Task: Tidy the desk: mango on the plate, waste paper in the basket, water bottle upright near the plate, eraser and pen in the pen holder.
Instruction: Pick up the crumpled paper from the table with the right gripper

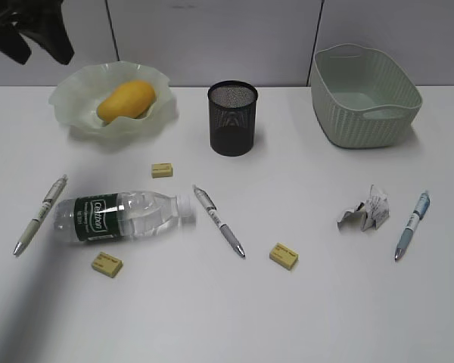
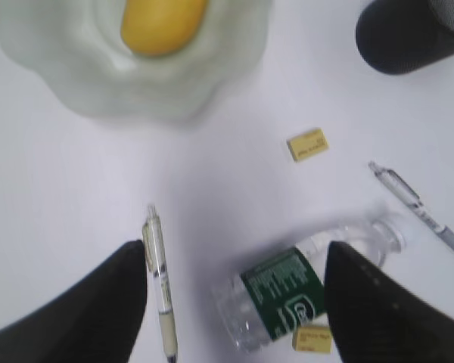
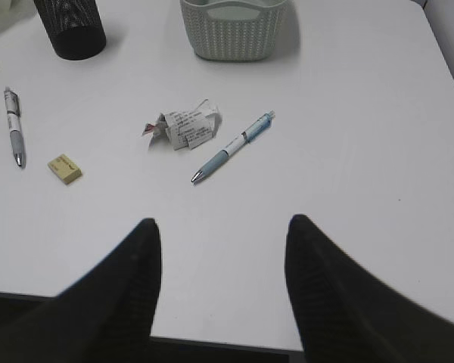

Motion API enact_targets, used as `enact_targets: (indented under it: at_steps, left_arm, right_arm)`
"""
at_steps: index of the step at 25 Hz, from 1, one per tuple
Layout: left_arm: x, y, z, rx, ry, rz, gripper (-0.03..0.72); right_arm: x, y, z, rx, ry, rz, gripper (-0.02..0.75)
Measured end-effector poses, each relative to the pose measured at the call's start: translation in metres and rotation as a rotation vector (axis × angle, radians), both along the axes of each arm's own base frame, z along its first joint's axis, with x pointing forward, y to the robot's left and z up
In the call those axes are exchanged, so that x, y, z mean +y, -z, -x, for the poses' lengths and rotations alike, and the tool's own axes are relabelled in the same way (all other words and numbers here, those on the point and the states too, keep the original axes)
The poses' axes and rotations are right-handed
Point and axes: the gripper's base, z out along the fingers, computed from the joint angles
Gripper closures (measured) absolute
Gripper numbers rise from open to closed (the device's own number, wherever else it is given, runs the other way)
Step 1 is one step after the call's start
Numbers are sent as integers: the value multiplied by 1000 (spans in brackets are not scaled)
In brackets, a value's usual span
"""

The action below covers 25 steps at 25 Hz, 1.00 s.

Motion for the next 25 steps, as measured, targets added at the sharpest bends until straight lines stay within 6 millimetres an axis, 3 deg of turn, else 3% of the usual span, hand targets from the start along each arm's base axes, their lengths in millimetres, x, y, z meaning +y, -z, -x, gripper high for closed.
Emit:
enact_targets:
  at_steps: [8,13,25]
  left_arm:
    - [7,17,72,141,-5,35,143]
    - [14,31,113,128,-28,45,146]
    - [36,47,215,-241,-113,97,163]
  right_arm:
    - [0,0,0,0,0,0,312]
    - [0,0,0,0,0,0,312]
    - [0,0,0,0,0,-1,312]
